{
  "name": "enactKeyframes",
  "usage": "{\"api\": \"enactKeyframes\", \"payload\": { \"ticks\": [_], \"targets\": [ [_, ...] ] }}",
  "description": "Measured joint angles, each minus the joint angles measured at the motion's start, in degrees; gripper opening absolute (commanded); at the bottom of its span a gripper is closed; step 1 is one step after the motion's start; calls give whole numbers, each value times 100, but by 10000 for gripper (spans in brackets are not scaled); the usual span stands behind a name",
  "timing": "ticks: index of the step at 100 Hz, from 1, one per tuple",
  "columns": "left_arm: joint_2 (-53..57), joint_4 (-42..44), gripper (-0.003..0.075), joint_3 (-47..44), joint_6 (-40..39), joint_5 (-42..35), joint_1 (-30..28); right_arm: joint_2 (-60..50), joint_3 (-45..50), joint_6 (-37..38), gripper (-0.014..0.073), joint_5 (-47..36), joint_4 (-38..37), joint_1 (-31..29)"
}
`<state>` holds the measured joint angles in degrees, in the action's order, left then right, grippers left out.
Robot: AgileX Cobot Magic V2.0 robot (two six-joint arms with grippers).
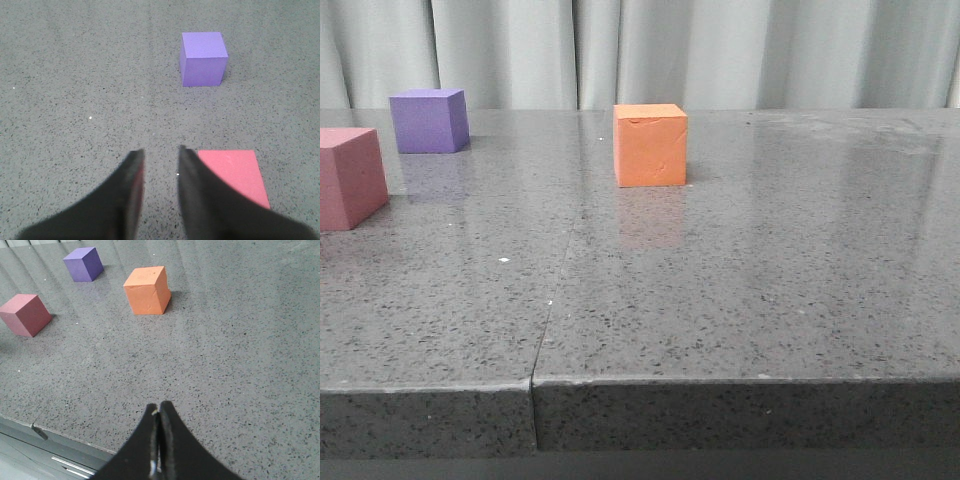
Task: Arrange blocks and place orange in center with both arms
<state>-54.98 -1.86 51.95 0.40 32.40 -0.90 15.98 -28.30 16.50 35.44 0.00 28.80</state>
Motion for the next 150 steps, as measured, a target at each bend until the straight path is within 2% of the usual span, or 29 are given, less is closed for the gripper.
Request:
{"api": "enactKeyframes", "payload": {
  "ticks": [5, 10, 18, 40, 59, 71, 89, 102, 125, 150],
  "targets": [
    [-42, -9, 533, 9, 0, -29, 0, 0, 0, 0, -68, 0, 0, 0],
    [-67, -9, 621, 9, 0, -40, 0, 0, 0, 10, -68, 0, 0, 0],
    [-104, -9, 701, 9, 0, -40, 0, 0, 0, 10, -68, 0, 0, 0],
    [-271, -74, 653, 22, 0, -129, 0, 0, 0, 0, -68, 0, 0, 0],
    [-447, -295, 648, 173, 205, -75, 45, 0, 3, 0, -68, 0, 0, 0],
    [-695, -681, 627, 558, 868, 124, 218, 0, 3, 0, -68, 0, 0, 0],
    [-1214, -1513, 581, 1205, 2285, 409, 530, 0, 13, 0, -68, 0, 0, 0],
    [-1656, -1948, 576, 1765, 3029, 698, 668, 0, 13, 0, -68, 0, 0, 0],
    [-2591, -2167, 576, 2898, 3834, 1354, 878, 0, 13, 0, -68, 0, 0, 0],
    [-3531, -2595, 576, 3964, 5247, 2141, 1260, 0, 13, 0, -68, 0, 0, 0]
  ]
}}
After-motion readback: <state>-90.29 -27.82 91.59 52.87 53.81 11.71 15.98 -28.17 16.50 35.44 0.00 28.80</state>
